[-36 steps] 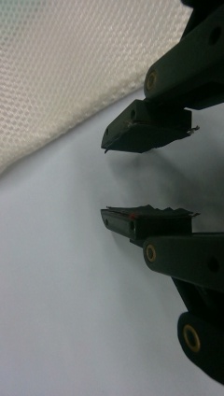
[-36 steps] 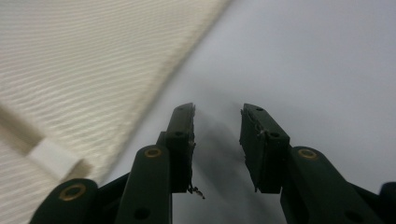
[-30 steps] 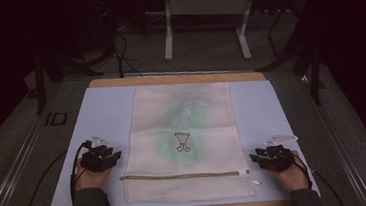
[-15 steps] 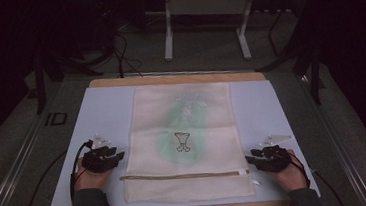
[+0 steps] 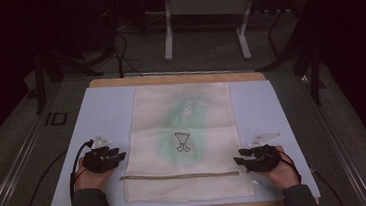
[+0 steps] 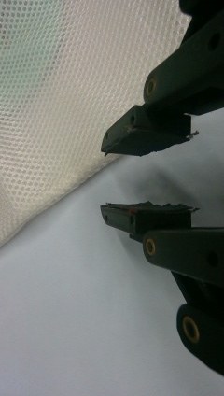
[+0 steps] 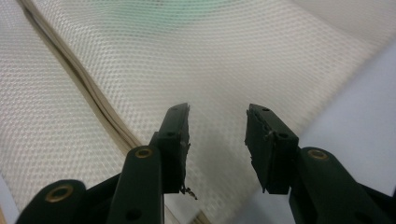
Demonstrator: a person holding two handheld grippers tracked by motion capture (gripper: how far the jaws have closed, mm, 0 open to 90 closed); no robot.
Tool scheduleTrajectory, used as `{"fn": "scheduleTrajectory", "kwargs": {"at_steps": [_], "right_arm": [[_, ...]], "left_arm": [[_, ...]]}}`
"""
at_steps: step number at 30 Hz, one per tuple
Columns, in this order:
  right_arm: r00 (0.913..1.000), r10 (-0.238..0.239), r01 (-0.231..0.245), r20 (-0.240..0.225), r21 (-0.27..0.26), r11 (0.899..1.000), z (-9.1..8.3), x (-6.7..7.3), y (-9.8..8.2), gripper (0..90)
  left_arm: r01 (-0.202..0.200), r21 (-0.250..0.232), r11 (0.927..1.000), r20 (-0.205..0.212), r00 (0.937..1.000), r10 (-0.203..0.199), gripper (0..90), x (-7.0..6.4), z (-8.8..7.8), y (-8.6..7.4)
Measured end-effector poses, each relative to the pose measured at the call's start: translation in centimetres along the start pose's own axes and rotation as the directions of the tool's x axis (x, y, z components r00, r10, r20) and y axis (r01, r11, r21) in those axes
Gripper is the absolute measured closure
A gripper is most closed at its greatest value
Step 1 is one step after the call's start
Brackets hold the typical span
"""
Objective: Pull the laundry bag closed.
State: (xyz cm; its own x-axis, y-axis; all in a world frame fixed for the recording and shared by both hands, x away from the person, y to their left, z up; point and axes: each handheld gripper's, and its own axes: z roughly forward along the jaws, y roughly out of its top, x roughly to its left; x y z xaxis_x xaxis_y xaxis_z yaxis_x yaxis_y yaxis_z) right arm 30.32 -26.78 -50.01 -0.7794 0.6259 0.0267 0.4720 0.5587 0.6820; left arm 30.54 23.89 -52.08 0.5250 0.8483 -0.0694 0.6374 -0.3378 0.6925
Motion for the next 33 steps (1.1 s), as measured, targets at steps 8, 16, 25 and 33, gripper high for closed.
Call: {"fn": "scheduleTrajectory", "kwargs": {"at_steps": [8,16,25,33], "right_arm": [[0.9968,-0.063,0.063,-0.049,0.003,0.998,1.3,1.7,2.0,58.5],[0.9896,-0.120,0.121,-0.079,0.004,0.993,2.0,3.3,3.9,58.4],[0.9813,-0.150,0.151,-0.120,-0.007,0.989,3.8,5.1,5.5,57.7],[0.9753,-0.167,0.167,-0.145,-0.015,0.986,5.0,6.5,6.6,57.3]], "left_arm": [[-0.021,-0.016,0.9996,0.008,0.9997,0.021,62.8,-0.2,-0.2,0.2],[-0.021,-0.019,0.9996,0.011,0.9997,0.021,62.8,-0.1,-0.3,0.1],[-0.025,-0.022,0.9994,0.022,0.9994,0.026,65.0,-0.1,-0.4,0.2],[-0.026,-0.025,0.9994,0.021,0.9994,0.026,65.4,-0.1,-0.5,0.2]]}}
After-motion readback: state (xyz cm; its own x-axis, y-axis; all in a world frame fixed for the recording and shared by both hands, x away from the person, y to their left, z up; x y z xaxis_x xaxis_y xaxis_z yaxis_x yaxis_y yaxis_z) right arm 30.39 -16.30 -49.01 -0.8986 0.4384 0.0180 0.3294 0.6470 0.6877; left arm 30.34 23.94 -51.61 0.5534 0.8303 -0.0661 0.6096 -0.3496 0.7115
